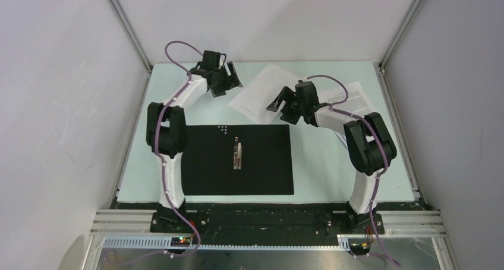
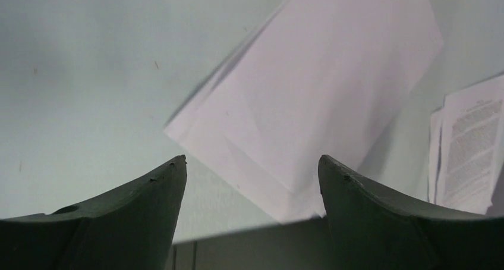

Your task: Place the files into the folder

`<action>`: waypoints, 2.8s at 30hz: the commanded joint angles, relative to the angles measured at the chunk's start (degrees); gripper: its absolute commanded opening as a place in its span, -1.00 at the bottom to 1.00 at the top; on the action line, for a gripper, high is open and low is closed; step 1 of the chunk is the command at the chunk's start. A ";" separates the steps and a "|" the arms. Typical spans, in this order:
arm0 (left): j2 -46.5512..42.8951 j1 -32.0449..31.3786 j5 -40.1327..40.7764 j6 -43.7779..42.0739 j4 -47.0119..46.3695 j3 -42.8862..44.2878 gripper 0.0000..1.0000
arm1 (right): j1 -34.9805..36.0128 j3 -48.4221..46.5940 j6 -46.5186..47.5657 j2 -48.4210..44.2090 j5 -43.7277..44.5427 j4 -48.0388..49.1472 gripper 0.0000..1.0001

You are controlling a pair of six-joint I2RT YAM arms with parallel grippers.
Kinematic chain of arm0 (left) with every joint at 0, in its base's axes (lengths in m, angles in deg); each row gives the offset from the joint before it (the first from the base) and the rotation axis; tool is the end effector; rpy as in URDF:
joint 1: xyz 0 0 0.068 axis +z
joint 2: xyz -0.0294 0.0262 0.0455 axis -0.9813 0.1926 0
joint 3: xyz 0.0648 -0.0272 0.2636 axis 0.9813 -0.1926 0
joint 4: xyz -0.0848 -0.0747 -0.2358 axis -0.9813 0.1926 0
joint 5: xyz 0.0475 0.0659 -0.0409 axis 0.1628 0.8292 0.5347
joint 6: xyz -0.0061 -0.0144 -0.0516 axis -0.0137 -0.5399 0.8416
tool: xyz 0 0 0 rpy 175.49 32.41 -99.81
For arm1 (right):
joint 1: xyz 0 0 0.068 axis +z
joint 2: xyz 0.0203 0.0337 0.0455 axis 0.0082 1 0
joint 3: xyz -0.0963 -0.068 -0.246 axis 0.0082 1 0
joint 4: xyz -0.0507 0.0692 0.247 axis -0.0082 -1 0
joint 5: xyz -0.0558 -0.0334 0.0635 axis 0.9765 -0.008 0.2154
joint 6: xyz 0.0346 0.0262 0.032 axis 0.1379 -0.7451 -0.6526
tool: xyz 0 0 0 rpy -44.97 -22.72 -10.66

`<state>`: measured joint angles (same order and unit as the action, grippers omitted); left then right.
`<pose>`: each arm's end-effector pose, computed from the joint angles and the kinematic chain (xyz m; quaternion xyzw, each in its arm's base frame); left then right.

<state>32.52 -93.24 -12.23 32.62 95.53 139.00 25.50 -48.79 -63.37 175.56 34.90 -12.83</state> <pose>0.4603 -0.1222 0.2447 -0.1338 0.9184 -0.2019 0.3128 0.3696 0.1815 0.1938 0.1367 0.8806 0.3487 0.2904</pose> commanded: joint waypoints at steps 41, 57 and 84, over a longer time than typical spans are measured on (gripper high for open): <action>19.62 -1.13 -11.72 14.41 -2.22 9.67 0.45 | -4.01 -0.13 -6.74 12.36 -0.68 7.77 0.62; 18.92 -1.30 -15.80 21.32 -2.11 11.60 -0.21 | -5.06 -0.10 -4.02 11.87 -3.68 6.59 0.59; 9.96 -1.70 -27.93 33.36 -2.77 7.59 -1.00 | -11.09 10.77 -8.44 6.73 -11.65 14.71 0.73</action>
<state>47.93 -94.44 -34.83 62.43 93.10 146.26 15.01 -41.29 -70.27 182.19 23.60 2.31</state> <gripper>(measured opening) 0.009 0.852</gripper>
